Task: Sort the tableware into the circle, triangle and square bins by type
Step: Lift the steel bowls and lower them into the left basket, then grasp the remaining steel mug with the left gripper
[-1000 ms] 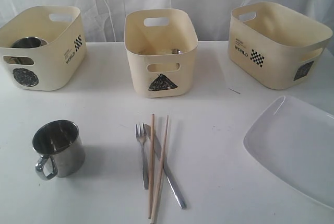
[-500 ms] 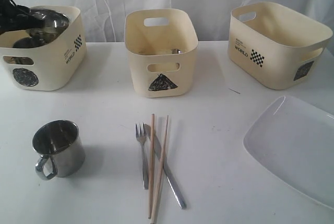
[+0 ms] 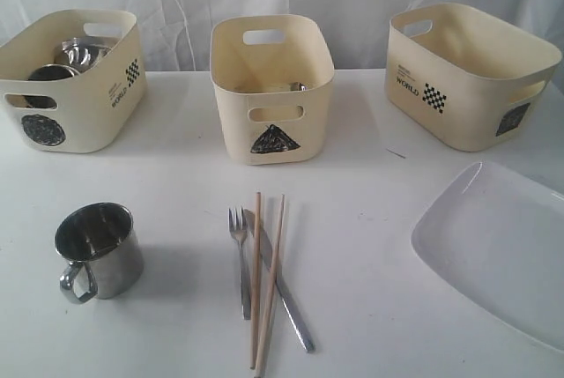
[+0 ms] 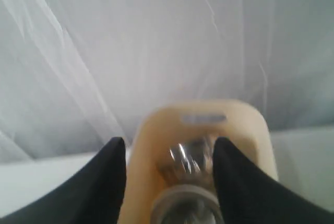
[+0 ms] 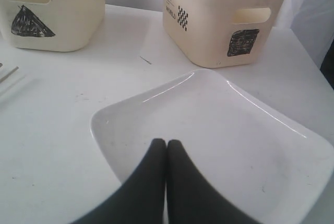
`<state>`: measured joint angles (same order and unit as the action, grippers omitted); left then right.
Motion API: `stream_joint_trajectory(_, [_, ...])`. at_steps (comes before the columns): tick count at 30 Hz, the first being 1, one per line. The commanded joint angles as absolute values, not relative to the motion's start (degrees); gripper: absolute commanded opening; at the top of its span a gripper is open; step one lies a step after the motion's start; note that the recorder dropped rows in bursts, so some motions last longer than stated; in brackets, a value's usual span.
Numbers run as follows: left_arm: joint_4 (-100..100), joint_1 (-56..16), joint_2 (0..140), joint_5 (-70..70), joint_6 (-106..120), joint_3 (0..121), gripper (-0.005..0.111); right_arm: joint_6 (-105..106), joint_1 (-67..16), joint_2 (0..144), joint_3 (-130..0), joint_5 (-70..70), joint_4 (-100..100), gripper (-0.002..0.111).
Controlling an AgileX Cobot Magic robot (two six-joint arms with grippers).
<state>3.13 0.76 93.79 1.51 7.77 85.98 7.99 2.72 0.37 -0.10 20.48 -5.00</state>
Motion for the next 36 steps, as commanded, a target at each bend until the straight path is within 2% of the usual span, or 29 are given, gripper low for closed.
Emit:
stream_joint_trajectory(1, [3.8, 0.6, 87.1, 36.3, 7.7, 86.0, 0.050, 7.8, 2.7, 0.0, 0.0, 20.1, -4.7, 0.000])
stream_joint_trajectory(3, [4.0, 0.6, 86.7, 55.6, 9.8, 84.7, 0.049, 7.8, 2.7, 0.0, 0.0, 20.1, -4.7, 0.000])
stream_joint_trajectory(6, [8.2, 0.6, 87.0, 62.7, 14.2, 79.2, 0.050, 7.8, 2.7, 0.0, 0.0, 20.1, -4.7, 0.000])
stream_joint_trajectory(12, [25.5, 0.5, 89.0, 50.0, 21.5, 64.7, 0.063, 7.8, 2.7, 0.0, 0.0, 20.1, -4.7, 0.000])
stream_joint_trajectory(20, [25.7, 0.5, 96.2, 37.0, 24.4, 55.7, 0.060, 7.8, 2.7, 0.0, 0.0, 20.1, -4.7, 0.000])
stream_joint_trajectory(23, [26.6, 0.5, 97.3, 35.2, 24.4, 55.7, 0.050, 7.8, 2.7, 0.0, 0.0, 20.1, -4.7, 0.000])
stream_joint_trajectory(28, [26.9, 0.5, 97.6, 33.4, 24.2, 56.0, 0.003, 7.8, 2.7, 0.0, 0.0, 20.1, -4.7, 0.000])
stream_joint_trajectory(29, [26.6, 0.5, 97.5, 33.4, 24.7, 56.5, 0.000, 7.8, 2.7, 0.0, 0.0, 20.1, -4.7, 0.000])
stream_joint_trajectory(33, [25.6, 1.7, 95.1, 34.3, 25.6, 61.5, 0.000, 7.8, 2.7, 0.0, 0.0, 20.1, -4.7, 0.000])
stream_joint_trajectory(36, [25.4, 3.8, 91.0, 29.9, 25.4, 69.0, 0.000, 7.8, 2.7, 0.0, 0.0, 20.1, -4.7, 0.000])
